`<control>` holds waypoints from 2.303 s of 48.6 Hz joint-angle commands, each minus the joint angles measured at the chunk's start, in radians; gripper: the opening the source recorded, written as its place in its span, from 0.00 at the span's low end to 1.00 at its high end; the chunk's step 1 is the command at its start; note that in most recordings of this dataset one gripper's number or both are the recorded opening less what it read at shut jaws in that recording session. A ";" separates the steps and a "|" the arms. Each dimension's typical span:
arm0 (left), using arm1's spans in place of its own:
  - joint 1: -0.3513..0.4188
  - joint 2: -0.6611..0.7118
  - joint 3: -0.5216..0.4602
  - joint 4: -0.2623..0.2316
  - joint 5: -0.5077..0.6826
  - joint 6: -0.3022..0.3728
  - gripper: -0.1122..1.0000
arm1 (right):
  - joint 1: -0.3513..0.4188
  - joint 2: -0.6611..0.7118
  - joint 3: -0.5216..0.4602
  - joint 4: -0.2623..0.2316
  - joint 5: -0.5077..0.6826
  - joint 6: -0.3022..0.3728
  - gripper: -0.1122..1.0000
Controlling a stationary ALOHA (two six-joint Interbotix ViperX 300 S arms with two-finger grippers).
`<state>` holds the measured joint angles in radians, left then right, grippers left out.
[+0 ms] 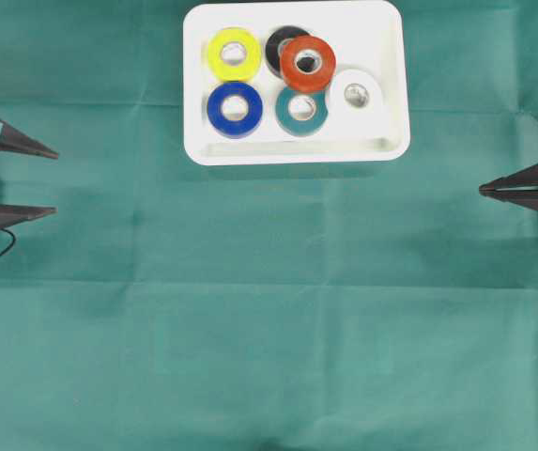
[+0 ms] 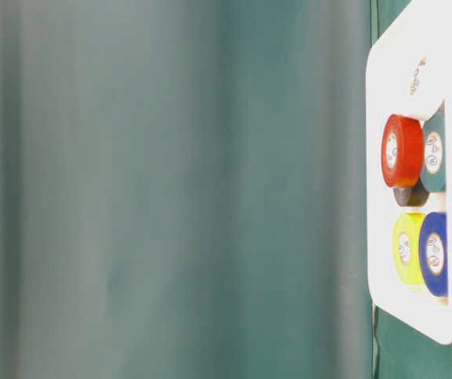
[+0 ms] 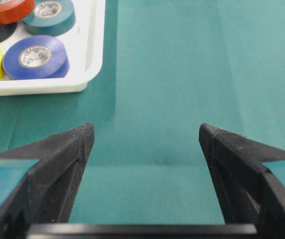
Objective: Put the tape into the white case with the left arm.
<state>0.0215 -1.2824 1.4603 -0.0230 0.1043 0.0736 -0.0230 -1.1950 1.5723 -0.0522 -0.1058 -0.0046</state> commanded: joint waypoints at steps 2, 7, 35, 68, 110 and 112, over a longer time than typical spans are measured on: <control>0.003 0.008 -0.012 0.000 -0.008 0.000 0.99 | -0.002 0.006 -0.011 -0.002 -0.011 0.000 0.02; 0.003 0.009 -0.012 0.002 -0.008 0.002 0.99 | -0.002 0.006 -0.011 -0.002 -0.011 0.000 0.02; 0.002 0.008 -0.011 0.000 -0.008 0.005 0.99 | -0.002 0.006 -0.011 -0.002 -0.011 0.000 0.02; 0.003 0.008 -0.012 0.000 -0.008 0.006 0.99 | -0.002 0.006 -0.011 0.000 -0.011 0.000 0.02; 0.003 0.018 -0.069 0.002 -0.006 0.058 0.99 | -0.002 0.006 -0.012 0.000 -0.009 0.000 0.02; 0.003 0.018 -0.067 0.002 -0.006 0.058 0.99 | -0.002 0.006 -0.012 -0.002 -0.011 0.000 0.02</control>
<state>0.0215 -1.2793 1.4159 -0.0230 0.1043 0.1319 -0.0230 -1.1950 1.5723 -0.0522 -0.1058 -0.0046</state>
